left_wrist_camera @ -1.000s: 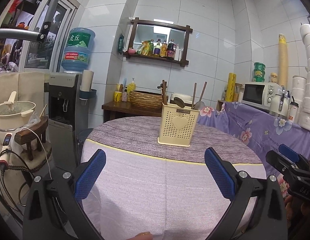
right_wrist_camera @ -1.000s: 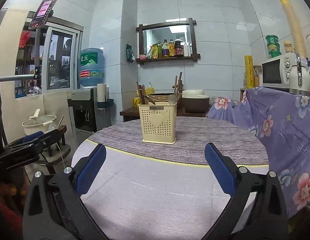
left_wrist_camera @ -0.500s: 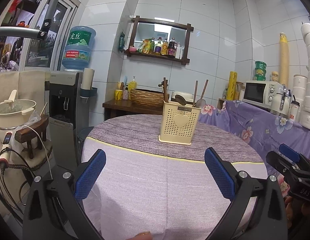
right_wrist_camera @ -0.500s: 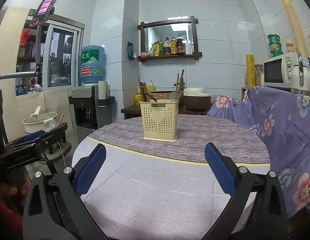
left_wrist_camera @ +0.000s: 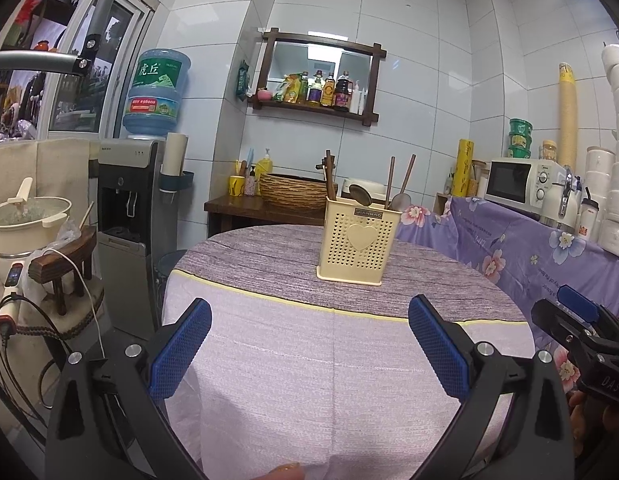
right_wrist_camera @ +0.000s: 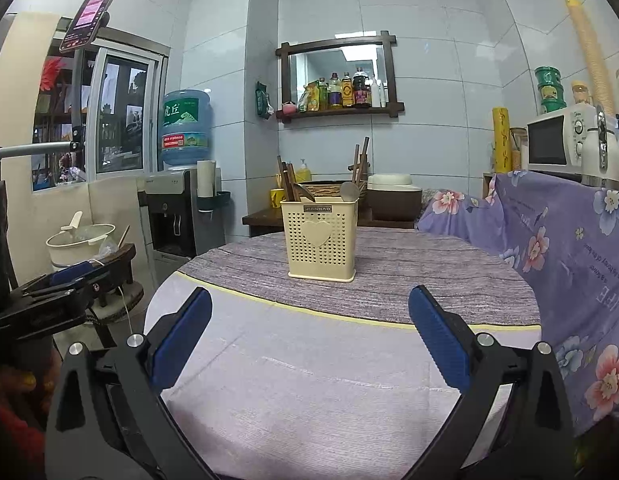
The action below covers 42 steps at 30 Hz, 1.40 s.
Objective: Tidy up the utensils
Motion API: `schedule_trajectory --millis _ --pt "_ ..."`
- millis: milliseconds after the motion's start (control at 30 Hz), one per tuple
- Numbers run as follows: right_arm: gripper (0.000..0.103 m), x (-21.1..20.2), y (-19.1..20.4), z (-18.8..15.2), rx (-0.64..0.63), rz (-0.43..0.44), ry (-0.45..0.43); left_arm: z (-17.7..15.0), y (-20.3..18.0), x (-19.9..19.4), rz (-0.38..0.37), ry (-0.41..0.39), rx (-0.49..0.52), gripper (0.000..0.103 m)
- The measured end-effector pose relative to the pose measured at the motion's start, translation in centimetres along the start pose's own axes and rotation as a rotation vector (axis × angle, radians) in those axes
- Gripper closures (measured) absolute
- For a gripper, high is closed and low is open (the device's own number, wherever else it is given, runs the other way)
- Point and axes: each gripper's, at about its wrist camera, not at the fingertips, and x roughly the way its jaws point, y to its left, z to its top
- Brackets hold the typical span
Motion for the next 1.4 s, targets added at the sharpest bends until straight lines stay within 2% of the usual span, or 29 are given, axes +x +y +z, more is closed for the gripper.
schedule_trajectory --millis 1400 --pt "0.006 0.16 0.16 -0.34 0.003 0.000 0.010 -0.13 -0.22 0.28 0.003 0.021 0.006 0.005"
